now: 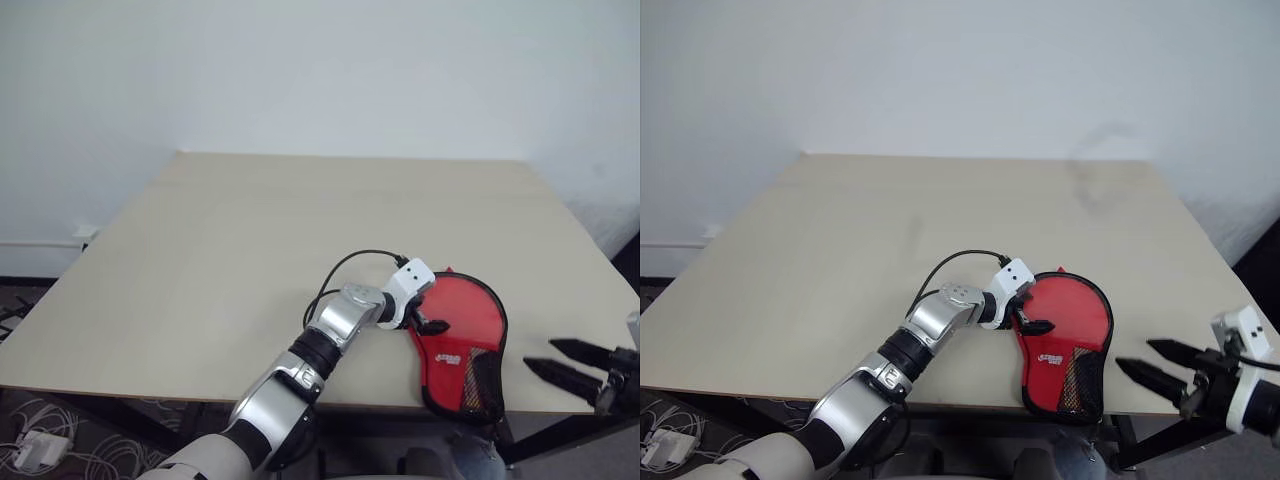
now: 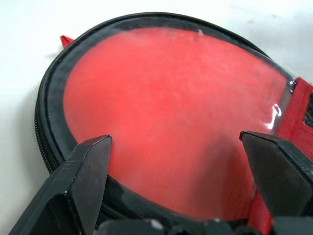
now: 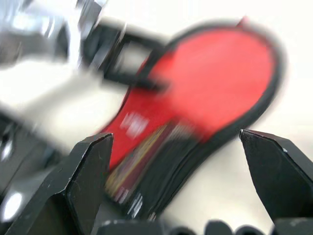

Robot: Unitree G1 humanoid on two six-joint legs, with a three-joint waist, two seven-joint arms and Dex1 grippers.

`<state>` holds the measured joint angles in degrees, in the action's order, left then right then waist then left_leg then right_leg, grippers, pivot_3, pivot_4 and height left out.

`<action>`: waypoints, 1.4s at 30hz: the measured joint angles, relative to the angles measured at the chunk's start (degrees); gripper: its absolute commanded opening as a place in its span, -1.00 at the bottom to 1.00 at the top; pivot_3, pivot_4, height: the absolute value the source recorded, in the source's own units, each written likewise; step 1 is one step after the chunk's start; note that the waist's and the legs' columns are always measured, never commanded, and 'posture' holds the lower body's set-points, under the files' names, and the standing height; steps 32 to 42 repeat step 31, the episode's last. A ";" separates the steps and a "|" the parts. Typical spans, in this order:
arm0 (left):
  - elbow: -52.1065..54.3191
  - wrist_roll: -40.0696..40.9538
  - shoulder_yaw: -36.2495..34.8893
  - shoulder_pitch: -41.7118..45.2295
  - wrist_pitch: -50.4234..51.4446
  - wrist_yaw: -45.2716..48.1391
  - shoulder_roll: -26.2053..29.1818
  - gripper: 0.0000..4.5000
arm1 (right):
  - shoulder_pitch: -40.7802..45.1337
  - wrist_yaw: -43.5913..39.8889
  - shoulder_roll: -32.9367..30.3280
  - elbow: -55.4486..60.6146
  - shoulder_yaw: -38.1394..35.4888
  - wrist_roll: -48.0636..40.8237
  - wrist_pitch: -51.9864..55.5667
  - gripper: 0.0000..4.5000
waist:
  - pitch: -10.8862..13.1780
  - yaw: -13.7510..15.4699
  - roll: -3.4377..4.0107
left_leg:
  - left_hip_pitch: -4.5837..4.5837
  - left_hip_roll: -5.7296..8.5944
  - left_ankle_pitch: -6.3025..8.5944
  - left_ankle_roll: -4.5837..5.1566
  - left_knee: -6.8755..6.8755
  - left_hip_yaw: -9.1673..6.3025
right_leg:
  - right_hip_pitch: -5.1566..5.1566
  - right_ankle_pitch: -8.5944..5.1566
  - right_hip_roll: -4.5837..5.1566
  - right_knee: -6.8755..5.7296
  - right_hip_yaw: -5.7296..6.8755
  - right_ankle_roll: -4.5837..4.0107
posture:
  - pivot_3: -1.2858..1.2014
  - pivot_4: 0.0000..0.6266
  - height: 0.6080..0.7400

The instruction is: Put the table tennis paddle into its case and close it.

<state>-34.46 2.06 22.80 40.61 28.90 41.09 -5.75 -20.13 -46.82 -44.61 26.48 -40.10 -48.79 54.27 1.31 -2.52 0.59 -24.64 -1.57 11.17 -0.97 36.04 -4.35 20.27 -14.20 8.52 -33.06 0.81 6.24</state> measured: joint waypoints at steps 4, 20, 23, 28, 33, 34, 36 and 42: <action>3.83 1.61 -2.20 -1.06 2.33 1.64 3.26 1.00 | 10.32 5.92 3.27 -5.12 3.49 1.89 -3.15 0.99 | 0.25 -0.17 0.21 | 0.11 0.02 -0.09 -0.12 0.07 0.00 | 0.21 0.01 0.00 -0.56 -0.14 0.01 | 0.03 -1.00 1.00; 22.25 8.36 -11.14 -11.09 2.15 15.41 29.49 1.00 | 33.68 9.97 11.24 -19.14 21.87 9.22 -12.58 0.99 | 1.42 2.16 -0.03 | 0.06 0.00 -0.56 -0.22 -0.26 0.41 | 1.12 0.18 -0.35 -1.76 -1.27 0.13 | 0.03 -1.00 1.00; 21.40 8.04 -12.67 -12.96 0.60 15.38 32.17 1.00 | 37.23 9.29 12.66 -23.12 25.20 10.82 -13.76 0.99 | 1.62 2.18 -0.02 | 0.09 -0.01 -0.64 -0.41 -0.18 0.40 | 1.12 0.18 -0.55 -1.79 -1.53 -0.09 | 0.03 -1.00 1.00; 18.92 7.91 -15.96 -15.31 -0.82 11.54 34.10 1.00 | 40.59 6.52 13.87 -28.36 29.03 13.35 -16.26 0.99 | 1.71 2.24 -0.05 | 0.08 -0.02 -0.79 -0.53 -0.18 0.38 | 1.14 0.34 -0.60 -1.89 -1.60 -0.16 | 0.03 -1.00 1.00; 18.87 7.87 -17.28 -16.77 -1.28 10.15 35.06 1.00 | 41.13 5.31 13.87 -31.11 29.89 14.82 -17.24 0.99 | 1.72 2.15 -0.04 | 0.09 -0.02 -0.80 -0.53 -0.18 0.39 | 1.18 0.37 -0.62 -1.96 -1.64 -0.16 | 0.03 -1.00 1.00; 18.87 7.87 -17.28 -16.77 -1.28 10.15 35.06 1.00 | 41.13 5.31 13.87 -31.11 29.89 14.82 -17.24 0.99 | 1.72 2.15 -0.04 | 0.09 -0.02 -0.80 -0.53 -0.18 0.39 | 1.18 0.37 -0.62 -1.96 -1.64 -0.16 | 0.03 -1.00 1.00; 18.87 7.87 -17.28 -16.77 -1.28 10.15 35.06 1.00 | 41.13 5.31 13.87 -31.11 29.89 14.82 -17.24 0.99 | 1.72 2.15 -0.04 | 0.09 -0.02 -0.80 -0.53 -0.18 0.39 | 1.18 0.37 -0.62 -1.96 -1.64 -0.16 | 0.03 -1.00 1.00; 18.87 7.87 -17.28 -16.77 -1.28 10.15 35.06 1.00 | 41.13 5.31 13.87 -31.11 29.89 14.82 -17.24 0.99 | 1.72 2.15 -0.04 | 0.09 -0.02 -0.80 -0.53 -0.18 0.39 | 1.18 0.37 -0.62 -1.96 -1.64 -0.16 | 0.03 -1.00 1.00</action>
